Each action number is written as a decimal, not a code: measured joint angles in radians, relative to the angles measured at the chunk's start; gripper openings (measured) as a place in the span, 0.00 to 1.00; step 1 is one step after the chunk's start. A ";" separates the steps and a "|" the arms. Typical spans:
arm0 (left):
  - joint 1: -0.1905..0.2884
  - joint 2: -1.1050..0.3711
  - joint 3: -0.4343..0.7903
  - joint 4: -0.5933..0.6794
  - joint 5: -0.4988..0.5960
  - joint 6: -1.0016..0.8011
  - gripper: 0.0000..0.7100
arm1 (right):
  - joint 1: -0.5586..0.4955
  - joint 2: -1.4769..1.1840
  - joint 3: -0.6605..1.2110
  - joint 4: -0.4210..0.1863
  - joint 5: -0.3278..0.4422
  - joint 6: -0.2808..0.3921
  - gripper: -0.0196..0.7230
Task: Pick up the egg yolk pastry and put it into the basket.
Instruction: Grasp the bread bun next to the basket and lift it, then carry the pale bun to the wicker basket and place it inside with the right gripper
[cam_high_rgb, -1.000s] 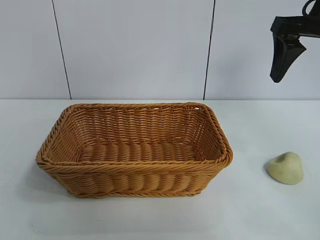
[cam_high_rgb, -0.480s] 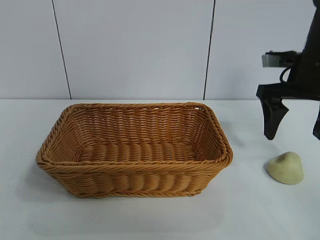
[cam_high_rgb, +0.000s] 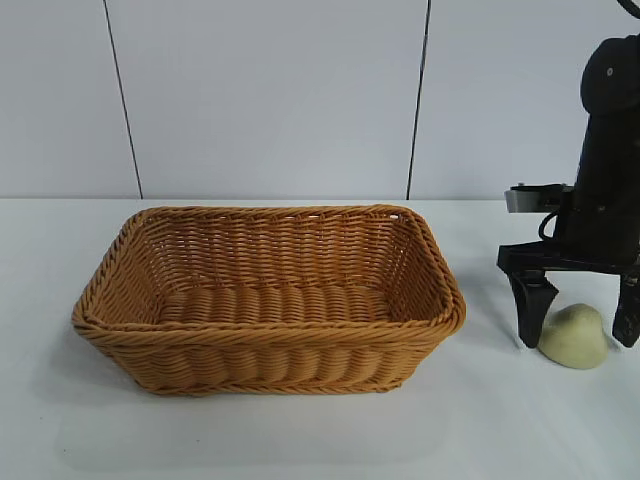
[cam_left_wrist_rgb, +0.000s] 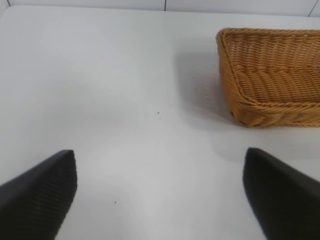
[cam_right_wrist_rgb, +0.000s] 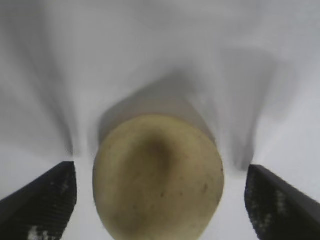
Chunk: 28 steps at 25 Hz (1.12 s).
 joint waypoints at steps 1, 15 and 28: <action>0.000 0.000 0.000 0.000 0.000 0.000 0.98 | 0.000 0.000 -0.001 0.000 0.003 -0.002 0.24; 0.000 0.000 0.000 0.000 0.000 0.000 0.98 | 0.000 -0.288 -0.001 -0.002 0.042 -0.006 0.20; 0.000 0.000 0.000 0.000 0.000 0.000 0.98 | 0.004 -0.335 -0.163 -0.009 0.115 -0.007 0.20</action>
